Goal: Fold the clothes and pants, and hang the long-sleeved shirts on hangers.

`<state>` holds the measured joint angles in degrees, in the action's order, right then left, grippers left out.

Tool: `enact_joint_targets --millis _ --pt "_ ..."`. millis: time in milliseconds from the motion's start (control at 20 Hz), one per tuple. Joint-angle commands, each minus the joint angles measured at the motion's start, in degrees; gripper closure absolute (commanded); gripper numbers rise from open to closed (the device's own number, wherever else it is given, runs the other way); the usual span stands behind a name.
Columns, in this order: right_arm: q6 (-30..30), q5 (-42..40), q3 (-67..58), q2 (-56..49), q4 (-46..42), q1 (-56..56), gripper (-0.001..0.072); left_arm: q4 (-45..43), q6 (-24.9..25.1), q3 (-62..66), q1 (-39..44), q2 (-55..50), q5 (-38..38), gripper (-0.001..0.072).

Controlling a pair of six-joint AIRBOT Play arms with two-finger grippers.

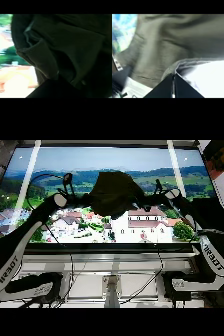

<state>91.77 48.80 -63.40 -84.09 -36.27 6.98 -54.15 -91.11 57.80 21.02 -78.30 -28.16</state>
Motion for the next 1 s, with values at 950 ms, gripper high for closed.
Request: enact_joint_targets --millis 950 --pt "-4.4 19.7 -11.8 -0.3 -15.2 -3.4 0.0699 7.9 9.0 -5.1 12.4 3.9 15.0 0.0691"
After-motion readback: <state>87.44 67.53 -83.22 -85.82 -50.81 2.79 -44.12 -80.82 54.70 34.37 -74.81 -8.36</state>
